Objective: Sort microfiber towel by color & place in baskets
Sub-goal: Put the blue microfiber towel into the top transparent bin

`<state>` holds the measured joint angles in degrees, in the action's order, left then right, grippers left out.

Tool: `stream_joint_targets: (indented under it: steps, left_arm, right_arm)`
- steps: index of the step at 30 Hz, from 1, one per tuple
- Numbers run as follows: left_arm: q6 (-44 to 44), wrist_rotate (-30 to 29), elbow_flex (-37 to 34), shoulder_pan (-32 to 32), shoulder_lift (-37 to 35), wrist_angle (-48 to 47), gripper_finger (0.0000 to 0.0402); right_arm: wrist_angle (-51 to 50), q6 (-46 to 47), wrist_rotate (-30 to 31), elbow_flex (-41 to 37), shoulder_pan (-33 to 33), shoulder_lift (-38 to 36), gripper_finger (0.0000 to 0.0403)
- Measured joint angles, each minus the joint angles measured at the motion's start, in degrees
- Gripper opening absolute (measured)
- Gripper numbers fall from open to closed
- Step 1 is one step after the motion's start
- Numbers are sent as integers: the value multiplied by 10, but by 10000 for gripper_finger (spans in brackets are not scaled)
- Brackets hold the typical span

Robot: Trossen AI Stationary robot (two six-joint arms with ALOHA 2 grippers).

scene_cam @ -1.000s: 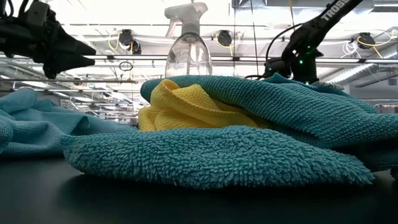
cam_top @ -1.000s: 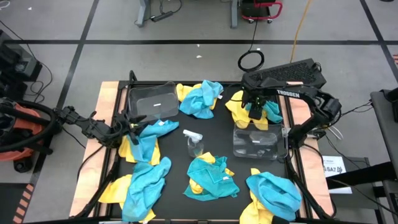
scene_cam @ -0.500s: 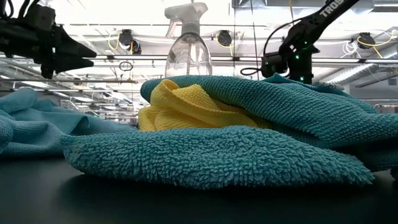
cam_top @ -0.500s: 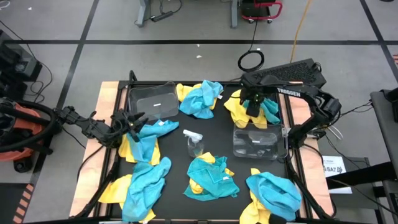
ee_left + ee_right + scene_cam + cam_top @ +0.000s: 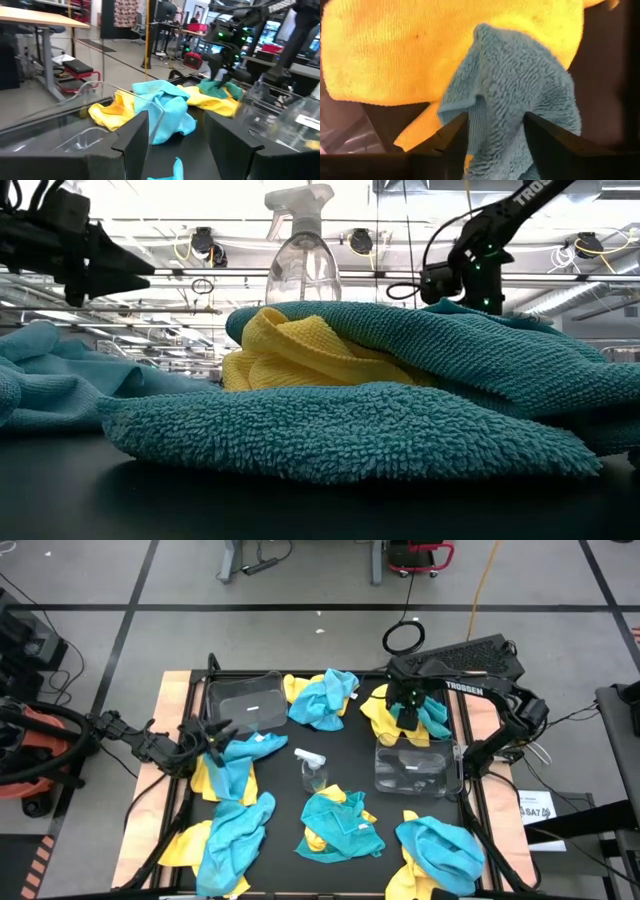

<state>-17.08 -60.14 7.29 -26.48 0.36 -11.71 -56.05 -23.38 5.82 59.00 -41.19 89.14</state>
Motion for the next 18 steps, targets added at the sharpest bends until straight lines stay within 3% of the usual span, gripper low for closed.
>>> stream_joint_targets:
  steps: [8, 15, 18]
  left_arm:
    - [0, -31, 0, 0, 0, 0, 196]
    - [-1, -33, -1, 0, 0, -1, 196]
    - [52, -33, -1, 3, 0, 39, 196]
  right_arm:
    - [0, 11, 3, -3, 0, 0, 13]
    - [-45, 13, 19, 33, 1, 0, 4]
    - [-76, 17, 34, 78, 2, -6, 4]
